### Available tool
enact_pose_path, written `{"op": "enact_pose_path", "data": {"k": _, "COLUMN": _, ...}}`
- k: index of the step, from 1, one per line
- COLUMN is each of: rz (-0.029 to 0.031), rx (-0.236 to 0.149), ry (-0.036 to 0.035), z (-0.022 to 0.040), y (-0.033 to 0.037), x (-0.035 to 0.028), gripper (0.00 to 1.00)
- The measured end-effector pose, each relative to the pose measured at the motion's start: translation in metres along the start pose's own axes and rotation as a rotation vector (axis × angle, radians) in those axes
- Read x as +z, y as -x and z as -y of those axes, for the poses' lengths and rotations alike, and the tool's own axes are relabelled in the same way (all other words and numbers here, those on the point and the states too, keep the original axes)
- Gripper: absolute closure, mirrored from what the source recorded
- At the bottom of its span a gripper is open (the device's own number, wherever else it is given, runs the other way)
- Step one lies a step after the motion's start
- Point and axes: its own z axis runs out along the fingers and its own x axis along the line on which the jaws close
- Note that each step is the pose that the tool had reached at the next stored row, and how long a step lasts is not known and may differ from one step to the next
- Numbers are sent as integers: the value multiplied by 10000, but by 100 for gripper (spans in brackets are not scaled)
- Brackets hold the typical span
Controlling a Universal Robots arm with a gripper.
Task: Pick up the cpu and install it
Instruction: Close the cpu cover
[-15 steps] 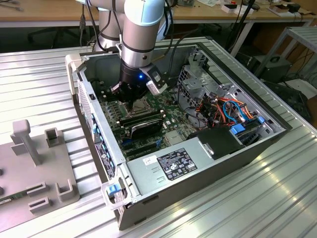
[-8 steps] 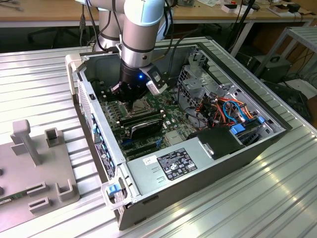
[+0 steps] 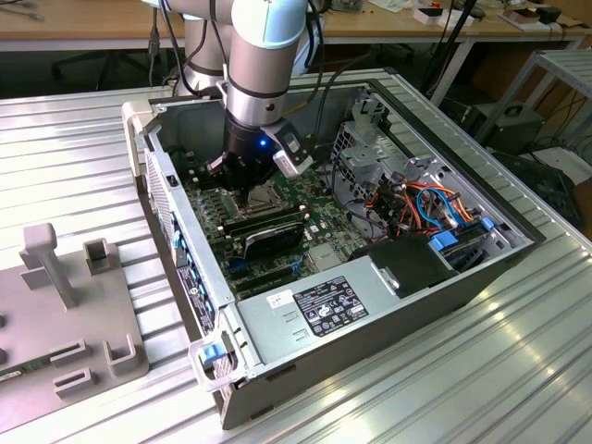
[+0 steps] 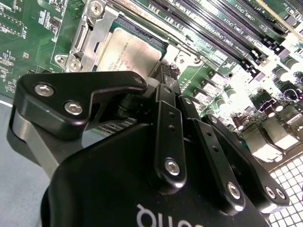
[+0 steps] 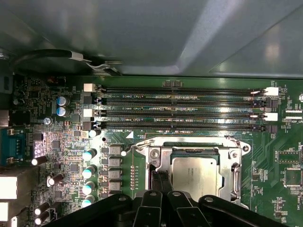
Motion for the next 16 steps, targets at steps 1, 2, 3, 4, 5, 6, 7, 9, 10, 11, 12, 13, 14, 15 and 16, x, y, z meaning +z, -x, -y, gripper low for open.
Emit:
{"op": "enact_pose_path", "data": {"k": 1, "rz": -5, "rx": 0, "ry": -19, "z": 0, "y": -1, "x": -13, "gripper": 89}}
{"op": "enact_pose_path", "data": {"k": 2, "rz": -6, "rx": 0, "ry": -39, "z": -1, "y": -1, "x": -31, "gripper": 89}}
{"op": "enact_pose_path", "data": {"k": 3, "rz": -6, "rx": 0, "ry": -50, "z": -1, "y": -1, "x": -40, "gripper": 89}}
{"op": "enact_pose_path", "data": {"k": 4, "rz": -8, "rx": 0, "ry": -63, "z": -2, "y": -1, "x": -52, "gripper": 89}}
{"op": "enact_pose_path", "data": {"k": 5, "rz": -8, "rx": 0, "ry": -73, "z": -2, "y": -1, "x": -62, "gripper": 89}}
{"op": "enact_pose_path", "data": {"k": 6, "rz": -7, "rx": 0, "ry": -79, "z": -3, "y": -1, "x": -67, "gripper": 89}}
{"op": "enact_pose_path", "data": {"k": 7, "rz": -6, "rx": 0, "ry": -84, "z": -3, "y": 0, "x": -70, "gripper": 89}}
{"op": "enact_pose_path", "data": {"k": 9, "rz": -8, "rx": 0, "ry": -93, "z": -3, "y": -1, "x": -76, "gripper": 89}}
{"op": "enact_pose_path", "data": {"k": 10, "rz": -7, "rx": 0, "ry": -94, "z": -3, "y": -1, "x": -78, "gripper": 89}}
{"op": "enact_pose_path", "data": {"k": 11, "rz": -6, "rx": 0, "ry": -94, "z": -3, "y": -1, "x": -77, "gripper": 89}}
{"op": "enact_pose_path", "data": {"k": 12, "rz": -6, "rx": 0, "ry": -94, "z": -3, "y": -1, "x": -78, "gripper": 89}}
{"op": "enact_pose_path", "data": {"k": 13, "rz": -7, "rx": 0, "ry": -96, "z": -3, "y": -1, "x": -78, "gripper": 89}}
{"op": "enact_pose_path", "data": {"k": 14, "rz": -7, "rx": 0, "ry": -96, "z": -3, "y": -1, "x": -74, "gripper": 89}}
{"op": "enact_pose_path", "data": {"k": 15, "rz": -6, "rx": -1, "ry": -93, "z": -2, "y": -1, "x": -63, "gripper": 89}}
{"op": "enact_pose_path", "data": {"k": 16, "rz": -5, "rx": 0, "ry": -90, "z": -3, "y": -2, "x": -54, "gripper": 89}}
